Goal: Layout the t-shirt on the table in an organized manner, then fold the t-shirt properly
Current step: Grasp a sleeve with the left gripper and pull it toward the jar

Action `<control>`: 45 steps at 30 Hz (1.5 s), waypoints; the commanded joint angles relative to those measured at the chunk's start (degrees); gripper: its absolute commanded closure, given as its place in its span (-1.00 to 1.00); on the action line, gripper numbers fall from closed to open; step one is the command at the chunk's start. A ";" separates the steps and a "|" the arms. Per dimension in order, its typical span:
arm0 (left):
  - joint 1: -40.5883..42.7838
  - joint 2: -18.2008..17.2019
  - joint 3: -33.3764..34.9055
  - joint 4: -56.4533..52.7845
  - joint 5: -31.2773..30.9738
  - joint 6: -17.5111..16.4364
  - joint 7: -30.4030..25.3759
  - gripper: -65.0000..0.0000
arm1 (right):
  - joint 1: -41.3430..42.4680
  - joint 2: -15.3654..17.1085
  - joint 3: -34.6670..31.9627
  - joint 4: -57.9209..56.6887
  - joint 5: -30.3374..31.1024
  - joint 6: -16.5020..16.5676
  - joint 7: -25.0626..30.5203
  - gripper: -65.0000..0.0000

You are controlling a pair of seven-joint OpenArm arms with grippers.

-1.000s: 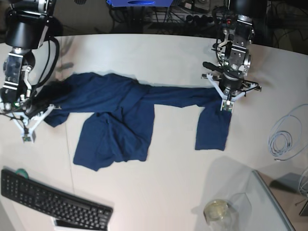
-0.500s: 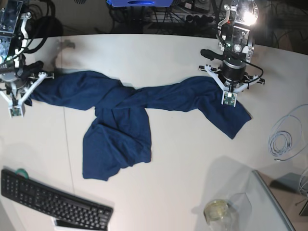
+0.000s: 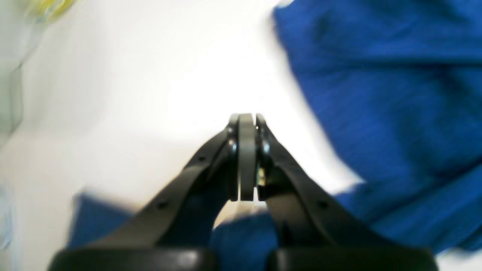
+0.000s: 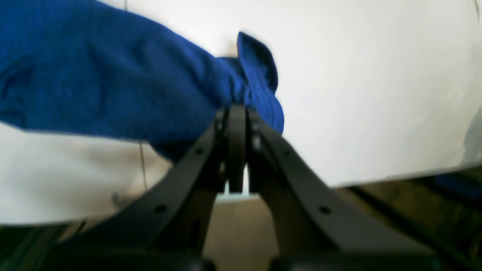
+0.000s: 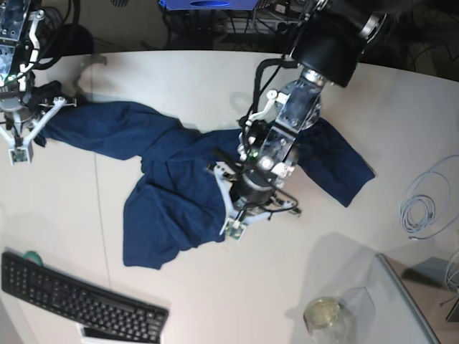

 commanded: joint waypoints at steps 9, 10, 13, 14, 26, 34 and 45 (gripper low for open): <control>-12.25 9.62 3.46 -14.98 -1.92 -1.19 -1.49 -0.49 | 0.19 0.48 0.09 0.85 -0.01 -0.14 0.66 0.99; -13.66 9.62 5.13 -16.56 -4.64 -2.07 -1.49 -0.56 | 0.19 0.48 0.18 0.85 -0.01 -0.14 0.66 0.99; -18.75 9.62 8.82 -25.09 -12.47 -2.95 -3.07 -0.66 | 0.28 0.57 0.18 0.85 -0.01 -0.14 0.66 0.99; -19.99 9.62 10.06 -27.73 -14.32 -2.95 -5.36 -0.65 | 0.28 0.57 0.18 0.85 -0.01 -0.14 0.66 0.99; -25.44 9.62 18.41 -42.76 -23.37 -2.95 -18.19 -0.02 | 0.37 0.57 -0.09 0.85 -0.01 -0.14 0.49 0.99; -25.44 9.62 17.97 -48.91 -23.63 -3.03 -23.91 0.37 | 0.10 0.57 -0.26 0.85 -0.01 -0.14 0.57 0.99; -25.52 9.62 17.88 -52.52 -23.63 -2.86 -27.34 1.00 | 0.10 0.48 -0.26 0.85 -0.01 -0.14 0.66 0.99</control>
